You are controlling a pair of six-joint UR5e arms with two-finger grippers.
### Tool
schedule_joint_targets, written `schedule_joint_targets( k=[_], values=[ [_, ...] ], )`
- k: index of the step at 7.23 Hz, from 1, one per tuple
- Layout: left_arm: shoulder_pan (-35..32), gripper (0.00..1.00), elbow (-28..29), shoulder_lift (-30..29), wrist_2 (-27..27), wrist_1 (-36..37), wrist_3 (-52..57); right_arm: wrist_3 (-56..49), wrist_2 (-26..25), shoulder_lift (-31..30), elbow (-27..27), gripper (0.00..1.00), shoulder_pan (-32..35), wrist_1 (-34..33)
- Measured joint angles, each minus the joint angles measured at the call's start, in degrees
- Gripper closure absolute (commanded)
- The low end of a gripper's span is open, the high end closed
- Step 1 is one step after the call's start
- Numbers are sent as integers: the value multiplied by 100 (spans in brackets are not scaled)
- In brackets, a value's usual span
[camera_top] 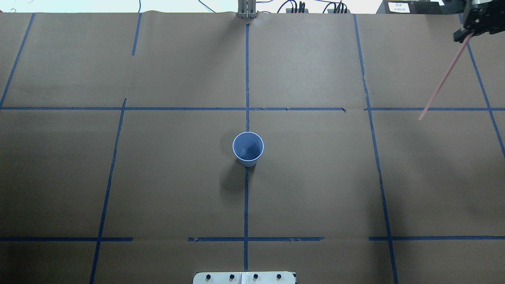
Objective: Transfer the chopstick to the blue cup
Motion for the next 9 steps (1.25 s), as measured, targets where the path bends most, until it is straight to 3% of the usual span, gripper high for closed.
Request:
schedule_joint_targets(
  k=[3,5,7,9],
  values=[
    [0,0,-56,1,-8,-4,2,3040,-1119,1315,69,100,-1672,-85],
    [0,0,-61,1,-10,-4,-2,4546,-1789,2105,-153,100,-2381,-431],
    [0,0,-73,1,-13,-4,-4,5364,-2253,2586,-559,100,-2739,-568],
    [0,0,-78,1,-22,-4,-6,5536,-2648,2604,-674,100,-3043,-588]
  ],
)
